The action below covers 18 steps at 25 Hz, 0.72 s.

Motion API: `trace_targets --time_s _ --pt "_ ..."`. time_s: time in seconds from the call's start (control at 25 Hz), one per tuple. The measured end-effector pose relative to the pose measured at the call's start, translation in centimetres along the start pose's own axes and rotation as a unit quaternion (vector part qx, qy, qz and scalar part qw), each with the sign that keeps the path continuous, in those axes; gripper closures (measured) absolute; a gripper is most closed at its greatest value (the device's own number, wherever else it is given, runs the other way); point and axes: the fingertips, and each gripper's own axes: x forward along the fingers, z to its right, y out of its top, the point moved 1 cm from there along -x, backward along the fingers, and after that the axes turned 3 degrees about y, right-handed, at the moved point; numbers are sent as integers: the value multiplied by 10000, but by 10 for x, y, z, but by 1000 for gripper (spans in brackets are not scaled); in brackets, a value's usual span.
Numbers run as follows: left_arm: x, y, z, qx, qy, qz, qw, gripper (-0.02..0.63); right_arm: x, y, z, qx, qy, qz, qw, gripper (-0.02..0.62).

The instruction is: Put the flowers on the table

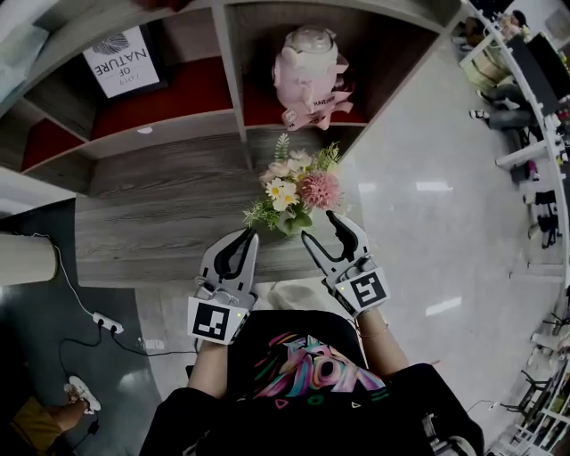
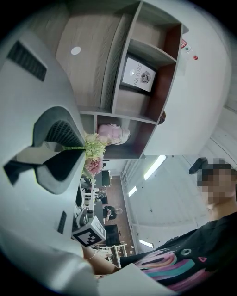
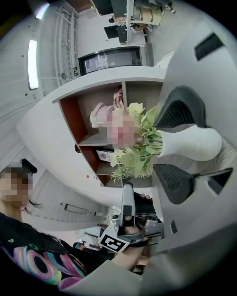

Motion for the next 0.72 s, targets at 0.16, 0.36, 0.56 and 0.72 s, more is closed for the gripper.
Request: trace_targets --time_s 0.16,0.36,0.56,0.72 --pt "-5 12 2 170 -57 63 9998 569 -10 32 -5 -69 -16 276 9996 389" --pt "-8 33 4 235 -18 298 9993 569 -17 67 -15 -211 237 438 9985 439" --pt "-9 49 8 384 -45 360 9986 569 -17 101 -19 -314 322 709 9965 482" --pt "-7 59 8 403 -98 447 9981 569 -14 116 -20 -271 292 851 9956 523"
